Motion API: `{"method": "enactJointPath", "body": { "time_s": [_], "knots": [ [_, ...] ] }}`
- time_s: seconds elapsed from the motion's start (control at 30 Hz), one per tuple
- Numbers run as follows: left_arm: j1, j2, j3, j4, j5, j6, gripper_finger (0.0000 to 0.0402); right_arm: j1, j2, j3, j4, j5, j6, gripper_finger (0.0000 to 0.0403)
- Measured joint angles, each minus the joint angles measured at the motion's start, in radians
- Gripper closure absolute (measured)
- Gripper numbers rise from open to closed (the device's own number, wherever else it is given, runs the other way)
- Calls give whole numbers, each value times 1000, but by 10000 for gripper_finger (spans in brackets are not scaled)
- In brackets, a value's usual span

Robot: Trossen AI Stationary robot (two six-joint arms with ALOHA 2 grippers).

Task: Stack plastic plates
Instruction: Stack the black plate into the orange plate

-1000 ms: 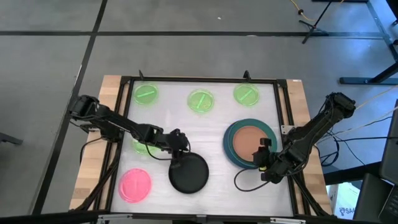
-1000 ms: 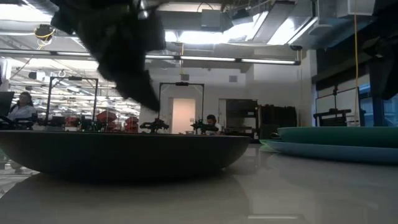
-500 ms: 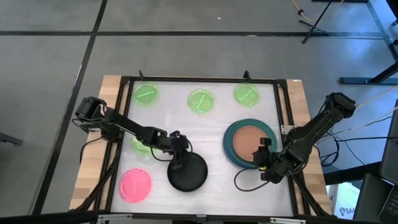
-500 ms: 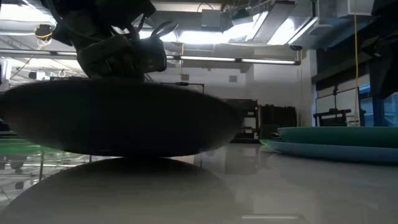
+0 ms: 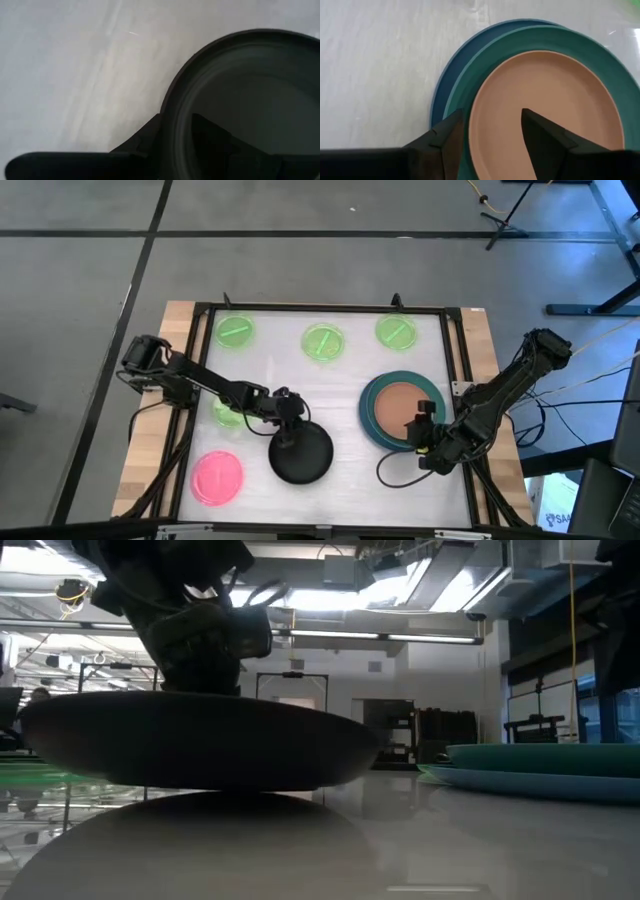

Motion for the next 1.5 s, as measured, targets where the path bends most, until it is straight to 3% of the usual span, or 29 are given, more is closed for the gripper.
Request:
{"method": "enactJointPath", "body": {
  "time_s": [0.33, 0.7, 0.87, 1.5],
  "knots": [
    [52, -7, 2, -6, 134, 24, 305, 0, 0, 0, 13, 18, -22, 217],
    [35, -77, 11, -40, 93, 77, 305, 0, 0, 0, 58, 42, -73, 217],
    [24, -73, 1, -94, 19, 77, 305, 0, 0, 0, 61, 42, -73, 217],
    [3, -72, -34, -87, 52, 42, 305, 0, 0, 0, 60, 52, -79, 217]
  ]
}}
